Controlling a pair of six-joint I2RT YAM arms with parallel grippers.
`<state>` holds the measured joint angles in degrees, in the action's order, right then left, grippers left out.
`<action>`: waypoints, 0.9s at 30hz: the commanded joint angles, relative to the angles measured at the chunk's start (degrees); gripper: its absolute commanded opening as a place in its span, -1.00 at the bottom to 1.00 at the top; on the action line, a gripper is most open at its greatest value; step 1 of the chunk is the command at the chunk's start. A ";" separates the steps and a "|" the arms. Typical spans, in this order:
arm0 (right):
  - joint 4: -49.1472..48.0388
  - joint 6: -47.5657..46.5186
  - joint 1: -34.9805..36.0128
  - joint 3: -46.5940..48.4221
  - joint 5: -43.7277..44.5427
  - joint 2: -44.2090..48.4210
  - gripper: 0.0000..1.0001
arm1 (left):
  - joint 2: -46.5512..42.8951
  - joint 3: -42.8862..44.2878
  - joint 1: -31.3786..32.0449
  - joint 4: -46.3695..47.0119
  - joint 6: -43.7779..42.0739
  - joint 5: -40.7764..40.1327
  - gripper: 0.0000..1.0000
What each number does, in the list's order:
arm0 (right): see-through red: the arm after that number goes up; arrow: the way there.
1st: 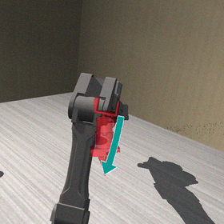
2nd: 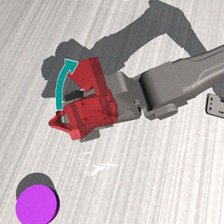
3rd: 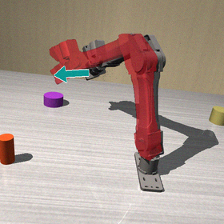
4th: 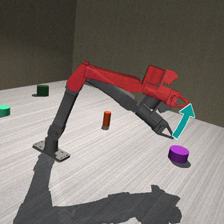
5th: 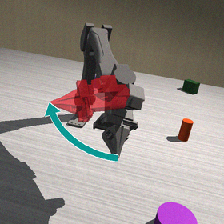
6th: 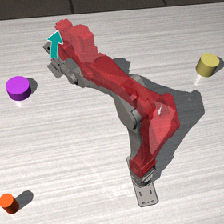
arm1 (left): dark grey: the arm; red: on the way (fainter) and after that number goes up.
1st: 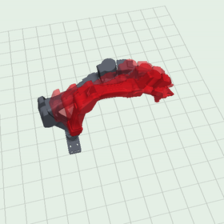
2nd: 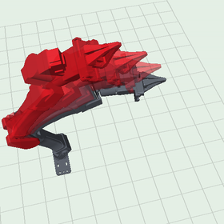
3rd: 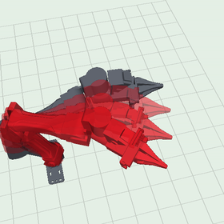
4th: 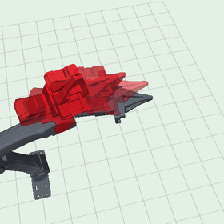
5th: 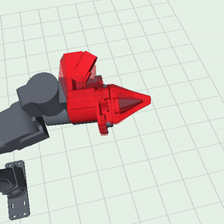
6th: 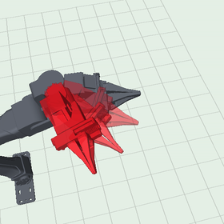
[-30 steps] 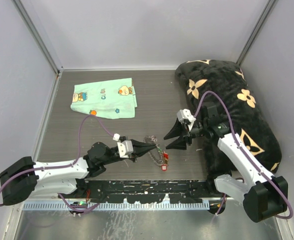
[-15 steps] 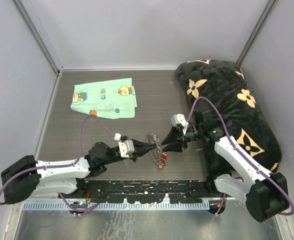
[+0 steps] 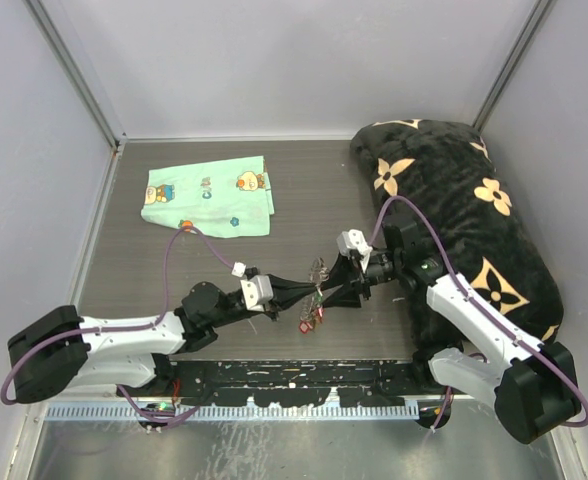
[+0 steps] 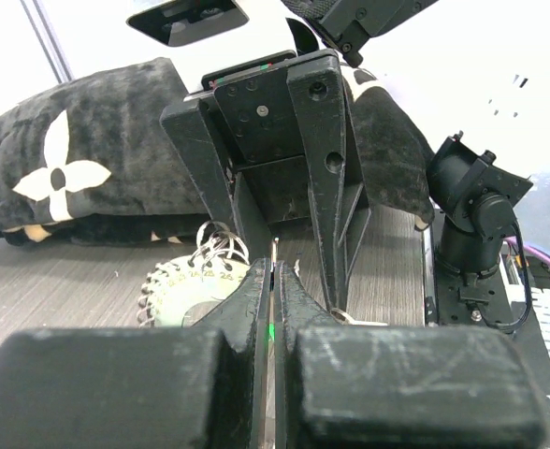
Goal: Remove the keys from the keyring
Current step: Remove the key from the keyring.
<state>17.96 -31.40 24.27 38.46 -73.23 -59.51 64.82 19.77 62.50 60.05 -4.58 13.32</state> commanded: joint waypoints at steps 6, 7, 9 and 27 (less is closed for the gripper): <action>-8.64 9.70 -0.10 0.77 1.43 0.34 -0.01 | 0.57 3.70 -0.11 7.96 1.14 -2.56 -1.00; -8.70 10.07 -0.28 1.03 1.49 0.35 -0.01 | 0.60 3.59 -0.12 8.02 1.15 -2.66 -1.00; -8.70 10.74 -0.87 1.28 1.81 0.53 -0.09 | 0.42 3.42 -0.11 7.99 1.24 -2.77 -1.00; -8.07 11.42 -2.91 2.12 2.17 1.19 -0.44 | -0.18 2.30 -0.05 8.45 1.97 -2.01 -1.00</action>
<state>11.60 -20.75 21.61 38.35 -70.91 -59.51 65.78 20.49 62.50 60.66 -3.40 11.33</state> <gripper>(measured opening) 0.289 0.009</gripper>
